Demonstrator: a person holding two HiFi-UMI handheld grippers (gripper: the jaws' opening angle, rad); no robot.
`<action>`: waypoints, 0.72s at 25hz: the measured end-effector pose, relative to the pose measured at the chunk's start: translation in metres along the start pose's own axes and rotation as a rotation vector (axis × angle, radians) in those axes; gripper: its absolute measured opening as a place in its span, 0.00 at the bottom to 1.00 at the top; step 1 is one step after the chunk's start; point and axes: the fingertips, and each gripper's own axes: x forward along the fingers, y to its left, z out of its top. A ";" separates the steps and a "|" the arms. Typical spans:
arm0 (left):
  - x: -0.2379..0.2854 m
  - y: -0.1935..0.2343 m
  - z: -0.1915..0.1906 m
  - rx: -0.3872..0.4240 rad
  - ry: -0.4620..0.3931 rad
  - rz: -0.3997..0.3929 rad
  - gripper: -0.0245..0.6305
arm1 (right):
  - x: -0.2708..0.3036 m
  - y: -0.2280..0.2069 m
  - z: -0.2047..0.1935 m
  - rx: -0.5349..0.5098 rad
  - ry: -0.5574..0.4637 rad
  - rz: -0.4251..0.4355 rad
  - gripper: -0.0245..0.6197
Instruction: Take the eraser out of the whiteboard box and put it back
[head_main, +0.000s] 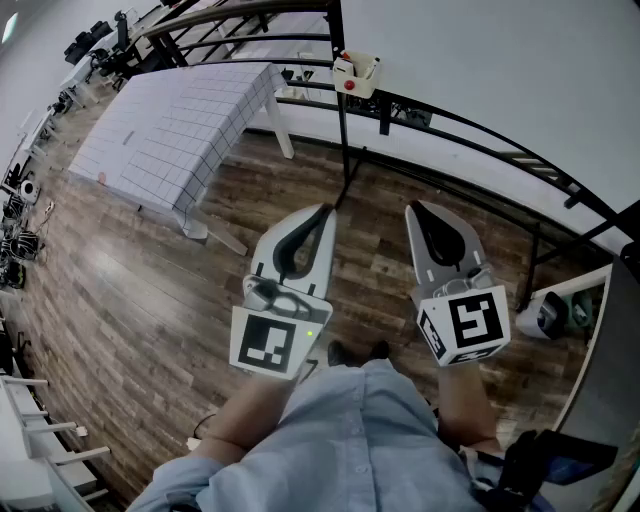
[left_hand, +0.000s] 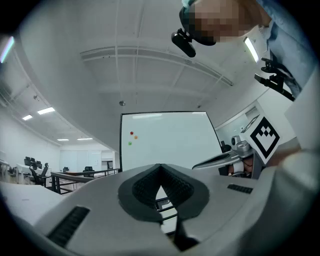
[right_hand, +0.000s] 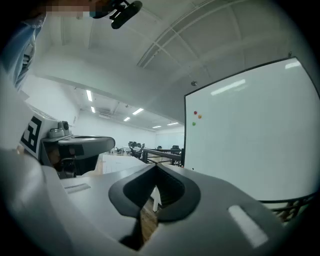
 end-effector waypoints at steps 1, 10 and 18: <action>0.002 -0.001 0.000 0.001 0.002 0.000 0.04 | 0.001 -0.002 0.000 0.002 0.000 0.002 0.04; 0.020 -0.013 -0.001 0.014 0.010 0.013 0.04 | 0.001 -0.021 -0.005 0.011 -0.004 0.030 0.04; 0.037 -0.025 -0.007 0.029 0.021 0.043 0.04 | 0.003 -0.035 -0.018 0.049 0.011 0.094 0.04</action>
